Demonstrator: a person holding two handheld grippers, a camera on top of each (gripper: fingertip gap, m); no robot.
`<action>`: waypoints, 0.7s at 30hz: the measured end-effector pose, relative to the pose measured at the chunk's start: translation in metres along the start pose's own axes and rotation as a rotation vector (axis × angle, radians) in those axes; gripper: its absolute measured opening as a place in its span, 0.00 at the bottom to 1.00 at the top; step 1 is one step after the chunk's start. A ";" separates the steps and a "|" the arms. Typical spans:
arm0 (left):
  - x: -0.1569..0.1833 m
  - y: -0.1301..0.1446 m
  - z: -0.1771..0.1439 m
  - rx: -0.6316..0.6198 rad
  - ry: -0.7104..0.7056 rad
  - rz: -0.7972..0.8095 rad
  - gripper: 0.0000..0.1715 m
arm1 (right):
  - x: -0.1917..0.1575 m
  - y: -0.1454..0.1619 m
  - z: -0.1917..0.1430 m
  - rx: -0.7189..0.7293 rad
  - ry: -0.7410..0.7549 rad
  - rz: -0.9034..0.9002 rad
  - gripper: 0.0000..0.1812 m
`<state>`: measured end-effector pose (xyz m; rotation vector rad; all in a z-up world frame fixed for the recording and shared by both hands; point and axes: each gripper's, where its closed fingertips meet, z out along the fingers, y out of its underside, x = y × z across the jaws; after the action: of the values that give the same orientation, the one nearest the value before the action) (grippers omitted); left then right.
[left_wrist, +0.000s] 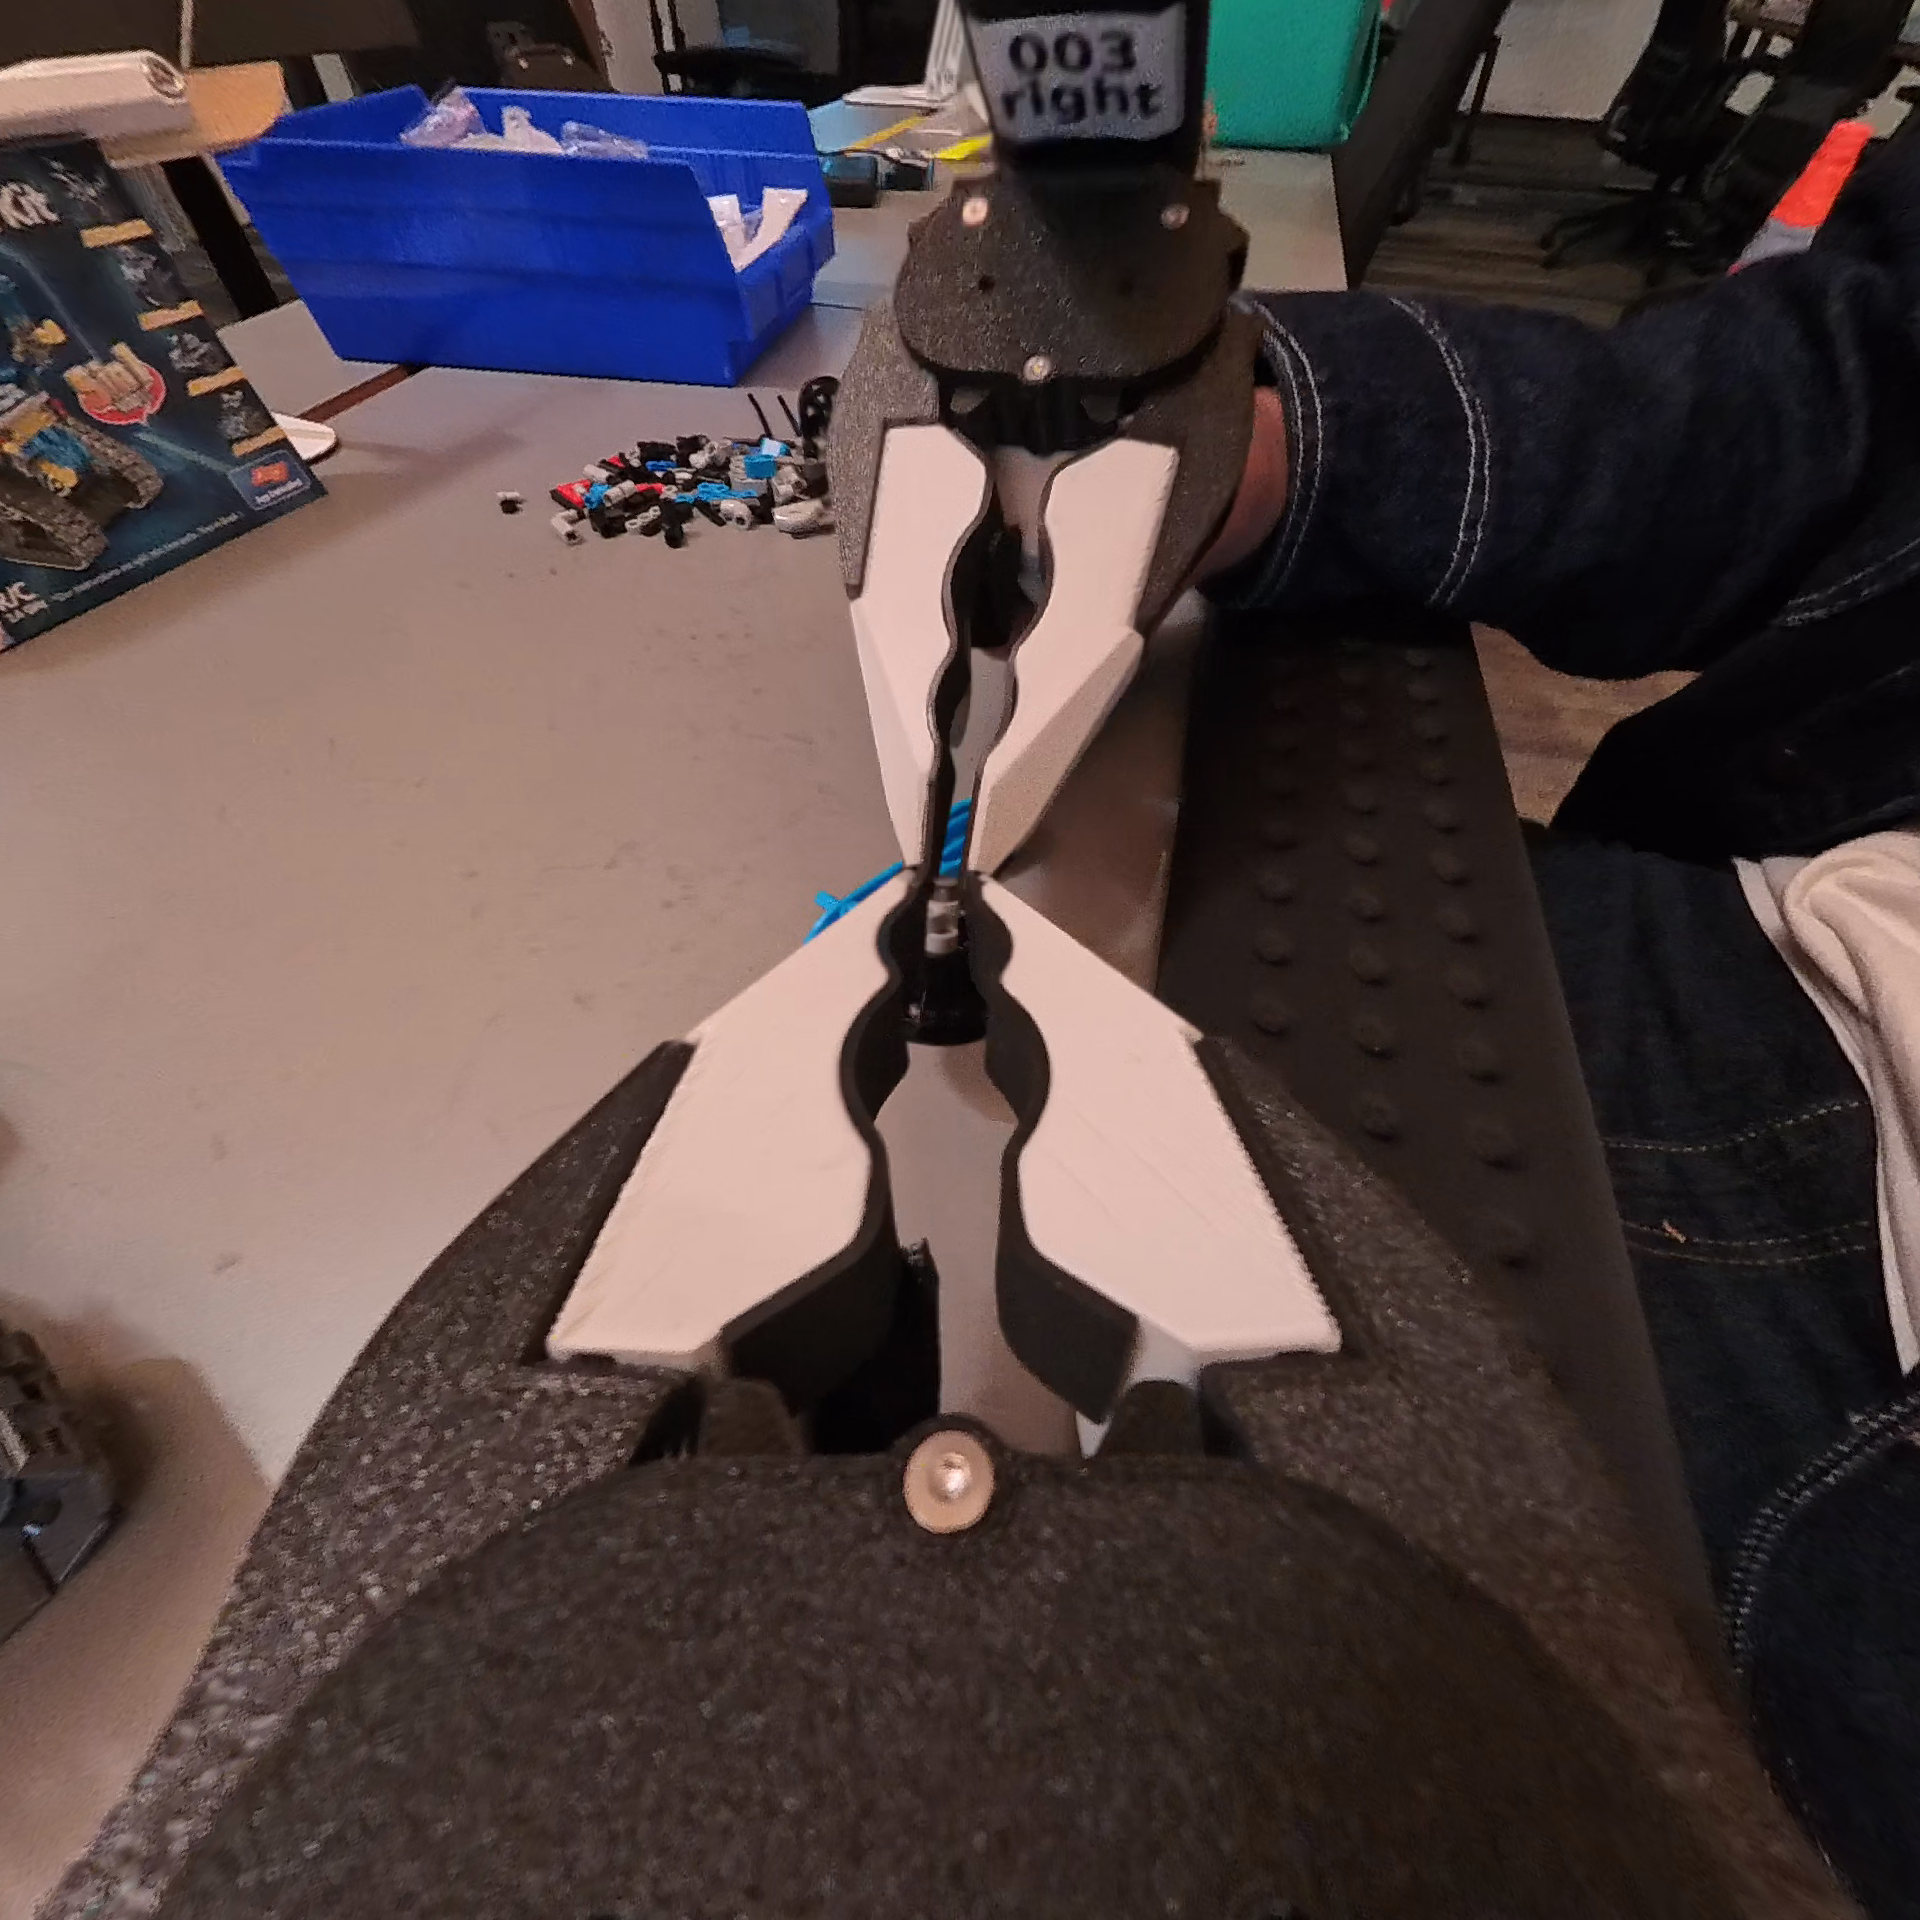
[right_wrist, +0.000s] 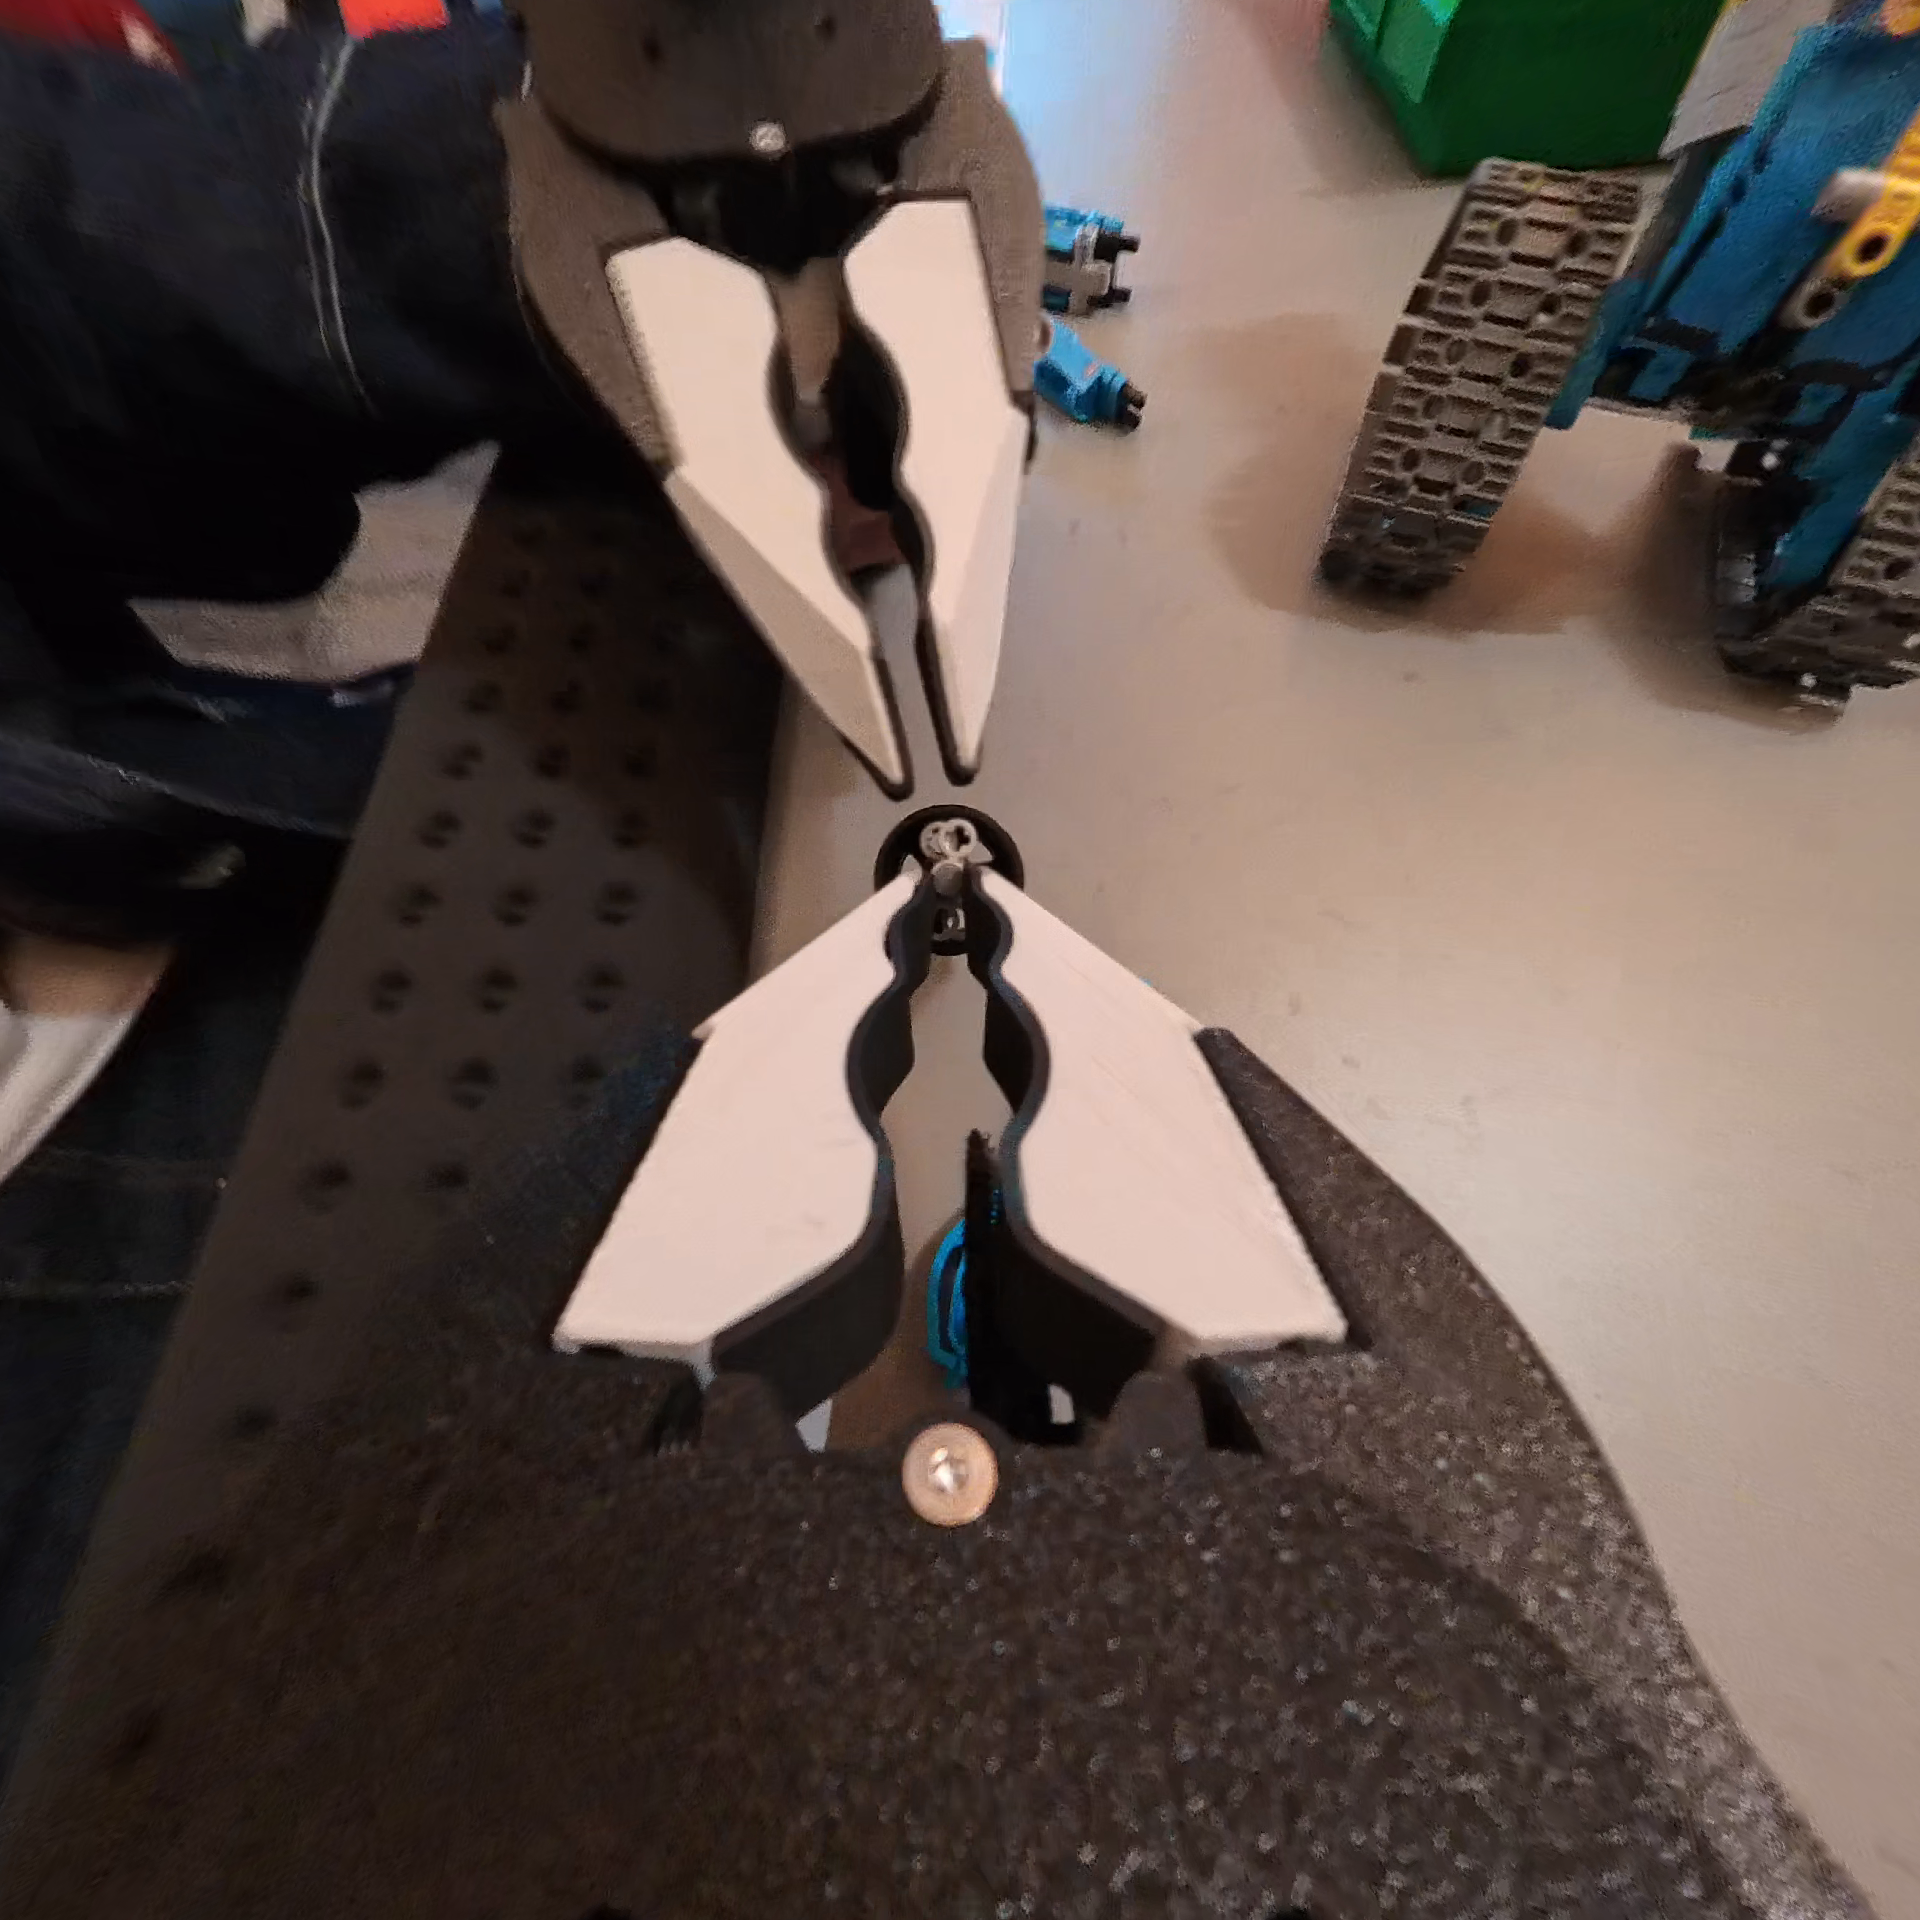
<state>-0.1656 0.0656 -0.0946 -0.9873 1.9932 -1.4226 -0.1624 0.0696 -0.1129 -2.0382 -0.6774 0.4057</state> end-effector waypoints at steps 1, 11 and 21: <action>0.001 0.003 0.002 -0.023 0.001 0.005 0.03 | -0.003 0.001 0.001 -0.017 0.003 -0.030 0.02; -0.001 0.035 0.018 -0.237 -0.004 0.010 0.00 | 0.000 0.020 0.012 -0.157 0.048 -0.060 0.02; -0.001 0.036 0.018 -0.240 0.006 -0.011 0.00 | -0.002 0.020 0.007 -0.128 0.048 -0.063 0.03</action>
<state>-0.1612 0.0627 -0.1344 -1.0963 2.2029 -1.2120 -0.1617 0.0648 -0.1337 -2.1339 -0.7531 0.2824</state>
